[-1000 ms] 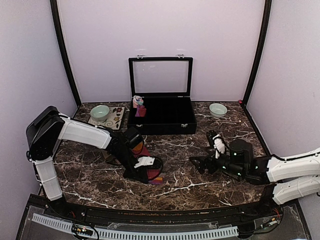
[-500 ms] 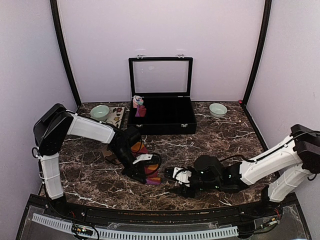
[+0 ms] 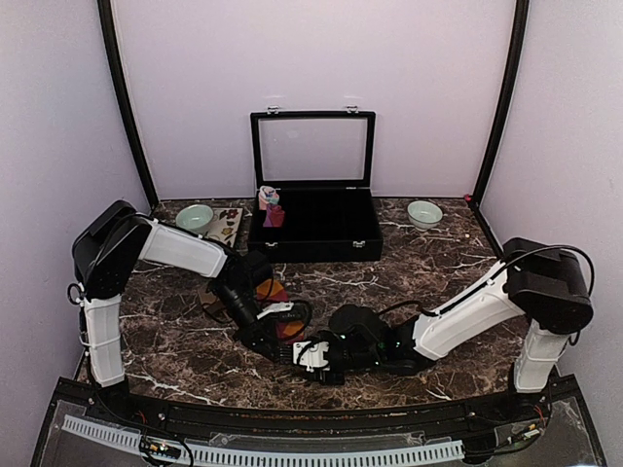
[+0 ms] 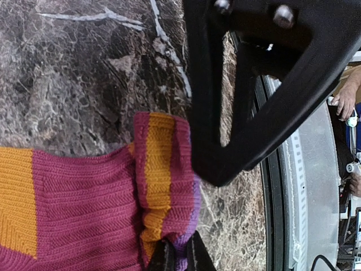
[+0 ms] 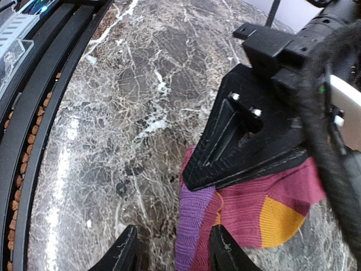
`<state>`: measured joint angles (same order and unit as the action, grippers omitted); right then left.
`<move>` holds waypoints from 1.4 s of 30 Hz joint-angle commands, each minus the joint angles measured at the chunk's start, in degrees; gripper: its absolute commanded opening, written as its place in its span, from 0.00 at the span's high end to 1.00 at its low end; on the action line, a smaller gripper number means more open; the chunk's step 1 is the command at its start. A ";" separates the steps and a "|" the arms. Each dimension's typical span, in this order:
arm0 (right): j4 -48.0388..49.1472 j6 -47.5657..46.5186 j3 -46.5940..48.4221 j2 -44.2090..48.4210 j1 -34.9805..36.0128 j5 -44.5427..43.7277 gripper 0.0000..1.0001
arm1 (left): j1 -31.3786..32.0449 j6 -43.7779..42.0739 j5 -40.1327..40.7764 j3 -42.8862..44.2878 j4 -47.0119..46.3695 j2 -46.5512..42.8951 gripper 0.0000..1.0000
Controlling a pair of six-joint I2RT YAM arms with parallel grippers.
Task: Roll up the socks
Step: Roll the sock at the center of the board.
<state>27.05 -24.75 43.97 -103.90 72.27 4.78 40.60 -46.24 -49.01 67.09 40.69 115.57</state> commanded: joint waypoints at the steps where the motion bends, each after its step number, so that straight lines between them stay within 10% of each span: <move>1: 2.73 -2.05 2.53 -3.05 -0.46 2.36 0.59 | -0.04 -1.31 7.88 -2.12 5.28 3.24 0.99; 21: 4.68 1.07 2.77 -9.57 -1.38 0.42 0.64 | -0.12 -1.99 8.98 -1.88 5.72 3.27 0.94; 31: -4.35 2.70 5.61 -13.23 -3.08 3.51 0.93 | -2.04 -3.62 4.70 -2.44 9.81 -0.92 0.63; 42: -9.06 7.87 2.26 -9.33 -3.01 2.92 1.00 | -9.71 2.33 5.56 -4.12 3.32 -8.88 0.60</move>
<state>29.52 -20.80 49.98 -113.40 69.67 8.32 31.16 -47.59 -46.30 64.34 48.29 111.61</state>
